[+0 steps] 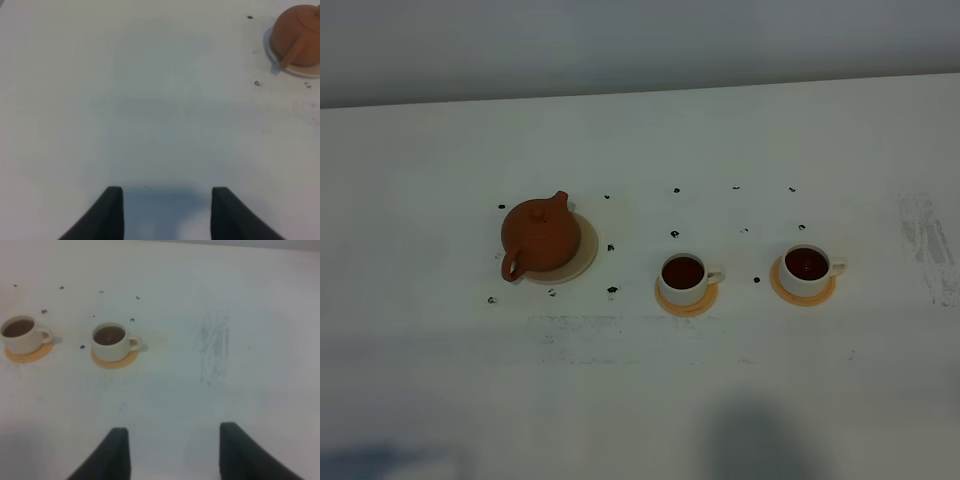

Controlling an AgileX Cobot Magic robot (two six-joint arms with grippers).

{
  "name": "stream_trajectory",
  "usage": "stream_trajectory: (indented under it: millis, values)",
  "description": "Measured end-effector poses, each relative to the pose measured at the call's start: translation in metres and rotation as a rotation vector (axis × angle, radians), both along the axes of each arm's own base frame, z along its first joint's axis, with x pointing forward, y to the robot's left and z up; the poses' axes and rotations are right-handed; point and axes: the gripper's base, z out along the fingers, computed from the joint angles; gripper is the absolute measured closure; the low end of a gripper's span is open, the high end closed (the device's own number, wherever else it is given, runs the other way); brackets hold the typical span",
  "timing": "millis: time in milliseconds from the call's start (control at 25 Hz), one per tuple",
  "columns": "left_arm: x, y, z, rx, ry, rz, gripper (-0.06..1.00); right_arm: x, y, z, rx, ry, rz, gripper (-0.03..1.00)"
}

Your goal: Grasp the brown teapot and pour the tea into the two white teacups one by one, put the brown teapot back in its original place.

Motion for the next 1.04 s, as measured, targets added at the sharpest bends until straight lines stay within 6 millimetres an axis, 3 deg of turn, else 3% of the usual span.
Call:
stream_trajectory:
  millis: [1040]
  values:
    - [0.0,0.0,0.0,0.0,0.0,0.0,0.54,0.0,0.0,0.0,0.0,0.0,0.0,0.55]
